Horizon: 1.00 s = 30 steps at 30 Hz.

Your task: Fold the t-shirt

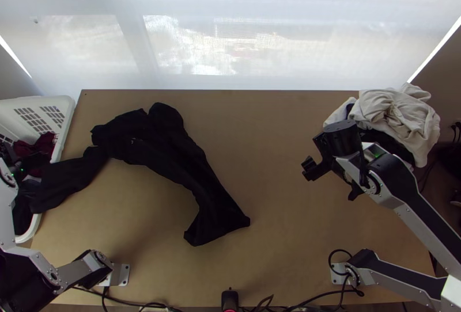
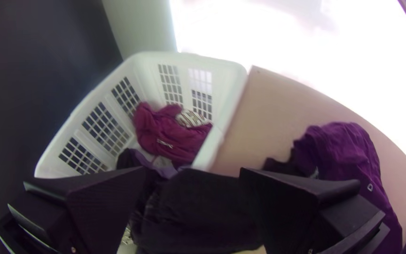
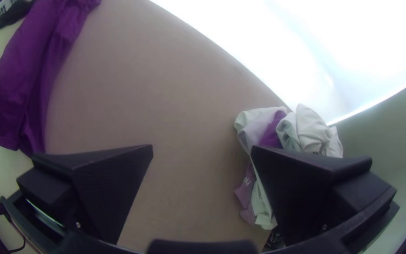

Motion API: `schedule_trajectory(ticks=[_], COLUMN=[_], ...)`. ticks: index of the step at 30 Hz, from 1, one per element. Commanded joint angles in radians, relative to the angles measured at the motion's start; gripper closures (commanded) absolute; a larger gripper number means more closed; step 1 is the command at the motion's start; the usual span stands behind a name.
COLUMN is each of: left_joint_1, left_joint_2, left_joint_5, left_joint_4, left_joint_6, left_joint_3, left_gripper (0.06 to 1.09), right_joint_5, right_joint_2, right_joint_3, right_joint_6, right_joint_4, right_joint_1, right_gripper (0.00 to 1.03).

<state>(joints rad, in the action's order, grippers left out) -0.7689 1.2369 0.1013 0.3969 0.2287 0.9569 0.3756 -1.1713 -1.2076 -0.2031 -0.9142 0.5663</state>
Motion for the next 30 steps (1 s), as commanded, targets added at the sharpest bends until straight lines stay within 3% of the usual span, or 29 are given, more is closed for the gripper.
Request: schedule_trajectory(ticks=[1,10,22,27,30], left_joint_1=[0.149,0.186,0.194,0.189,0.183], left_joint_2=[-0.039,0.067,0.207,0.231,0.253], left_joint_5=[0.014,-0.041,-0.120,-0.121,-0.121], left_joint_4=[0.138,0.129,-0.035,-0.053,-0.075], left_joint_6=[0.006,0.020,0.046,0.047,0.047], left_joint_3=[-0.043,-0.112,-0.161,-0.164,-0.161], left_gripper=[0.11,0.11,0.11,0.28,0.48], right_joint_5=[0.000,0.000,0.002,0.002,0.002], right_joint_2=[0.002,0.013,0.032,0.027,0.025], right_joint_3=[0.002,0.002,0.011,0.000,-0.001], right_joint_6=[0.002,0.002,-0.002,-0.004,-0.004], right_joint_4=[-0.002,-0.009,-0.026,-0.026,-0.028], right_joint_1=[-0.002,-0.005,-0.013,-0.013,-0.016], right_gripper=[0.05,0.05,0.05,0.05,0.05])
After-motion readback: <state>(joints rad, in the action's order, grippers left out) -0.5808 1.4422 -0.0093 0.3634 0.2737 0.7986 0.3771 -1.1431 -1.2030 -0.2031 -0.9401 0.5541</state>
